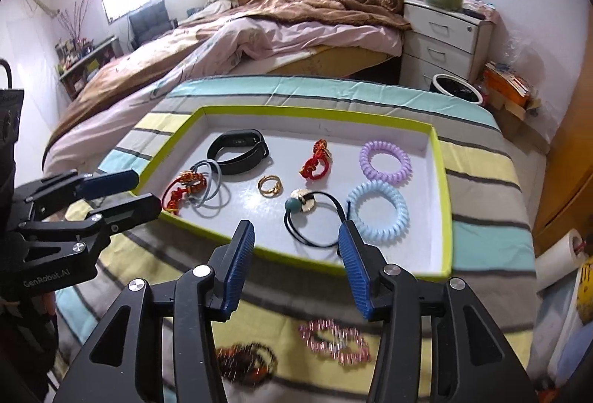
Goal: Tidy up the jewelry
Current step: 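Grasp the dark beaded bracelet with the left tool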
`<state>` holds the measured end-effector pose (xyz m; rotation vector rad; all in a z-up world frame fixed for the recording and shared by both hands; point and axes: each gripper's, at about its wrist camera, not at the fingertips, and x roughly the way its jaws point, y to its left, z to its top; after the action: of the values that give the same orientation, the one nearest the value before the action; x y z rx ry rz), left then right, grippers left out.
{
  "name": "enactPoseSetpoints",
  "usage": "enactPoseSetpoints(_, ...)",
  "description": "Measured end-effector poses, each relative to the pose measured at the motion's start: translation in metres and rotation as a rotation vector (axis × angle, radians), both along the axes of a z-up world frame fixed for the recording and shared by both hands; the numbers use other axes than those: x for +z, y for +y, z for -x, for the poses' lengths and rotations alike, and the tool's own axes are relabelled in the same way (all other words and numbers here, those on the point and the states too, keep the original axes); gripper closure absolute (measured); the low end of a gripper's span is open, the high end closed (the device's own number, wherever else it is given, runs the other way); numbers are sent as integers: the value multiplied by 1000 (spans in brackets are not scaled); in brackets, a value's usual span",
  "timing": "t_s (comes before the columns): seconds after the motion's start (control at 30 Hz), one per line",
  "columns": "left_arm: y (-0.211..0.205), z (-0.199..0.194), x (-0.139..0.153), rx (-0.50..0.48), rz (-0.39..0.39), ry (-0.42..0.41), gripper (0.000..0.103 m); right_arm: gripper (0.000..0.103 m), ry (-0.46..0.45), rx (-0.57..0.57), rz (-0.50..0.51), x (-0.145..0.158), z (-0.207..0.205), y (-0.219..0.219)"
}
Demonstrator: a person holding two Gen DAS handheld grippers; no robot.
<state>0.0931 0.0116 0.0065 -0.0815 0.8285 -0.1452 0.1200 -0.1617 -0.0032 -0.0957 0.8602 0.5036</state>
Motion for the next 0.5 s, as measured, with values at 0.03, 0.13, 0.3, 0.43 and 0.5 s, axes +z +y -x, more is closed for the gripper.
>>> enactPoseSetpoints(0.03, -3, 4, 1, -3, 1, -5, 47, 54, -5, -11, -4, 2, 5, -4)
enactPoseSetpoints(0.13, -9, 17, 4, -10, 8, -16, 43, 54, -16, -43, -12, 5, 20, -18)
enactPoseSetpoints(0.3, -17, 37, 4, -16, 42, -27, 42, 54, -35, -72, -21, 9, 40, -40)
enactPoseSetpoints(0.43, -31, 47, -5, -69, 83, -7, 42, 53, -37, -108, -30, 7, 54, -60)
enactPoseSetpoints(0.5, -37, 48, -11, -80, 82, 7, 40, 53, -29, -127, -47, 4, 59, -69)
